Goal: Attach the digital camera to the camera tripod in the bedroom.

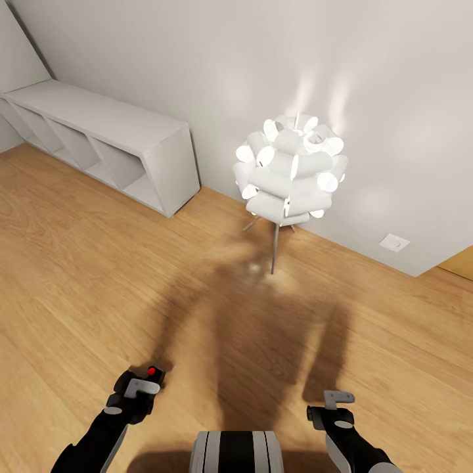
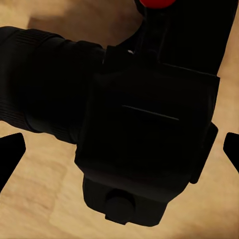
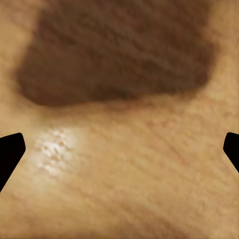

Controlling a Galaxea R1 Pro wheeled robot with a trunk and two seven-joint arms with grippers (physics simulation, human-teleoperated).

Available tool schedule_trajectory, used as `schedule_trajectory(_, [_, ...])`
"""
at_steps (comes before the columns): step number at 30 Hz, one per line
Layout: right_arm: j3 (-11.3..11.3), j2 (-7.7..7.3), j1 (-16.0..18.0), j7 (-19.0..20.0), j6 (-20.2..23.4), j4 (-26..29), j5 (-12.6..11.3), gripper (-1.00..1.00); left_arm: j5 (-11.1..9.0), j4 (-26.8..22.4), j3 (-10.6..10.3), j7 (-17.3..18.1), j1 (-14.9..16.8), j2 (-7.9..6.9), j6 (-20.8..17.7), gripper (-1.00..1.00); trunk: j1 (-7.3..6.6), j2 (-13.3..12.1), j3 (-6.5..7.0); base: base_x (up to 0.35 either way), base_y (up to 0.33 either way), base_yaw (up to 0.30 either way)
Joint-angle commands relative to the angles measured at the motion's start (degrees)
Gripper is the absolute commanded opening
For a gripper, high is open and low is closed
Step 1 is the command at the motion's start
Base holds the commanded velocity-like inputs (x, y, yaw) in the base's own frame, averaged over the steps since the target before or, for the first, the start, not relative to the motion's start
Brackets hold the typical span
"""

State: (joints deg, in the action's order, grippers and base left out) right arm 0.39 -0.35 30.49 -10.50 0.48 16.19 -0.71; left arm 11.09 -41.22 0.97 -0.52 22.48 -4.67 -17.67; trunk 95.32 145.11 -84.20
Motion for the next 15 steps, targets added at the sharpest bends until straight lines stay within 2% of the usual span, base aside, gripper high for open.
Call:
schedule_trajectory(1, [0.1, 0.0, 0.0, -0.1, 0.1, 0.0, -0.1, 1.0, 0.4, -0.1, 0.0, 0.0, 0.0, 0.01, -0.3, 1.0, -0.01, 0.0, -0.03, 0.0, 0.0, 0.0])
schedule_trajectory(15, [0.0, -0.09, 0.0, -0.1, 0.1, 0.1, -0.1, 1.0, 0.7, 0.5, -0.2, 0.1, 0.0, 0.27, -0.2, 1.0, -0.01, 0.0, -0.03, 0.0, 0.0, 0.0])
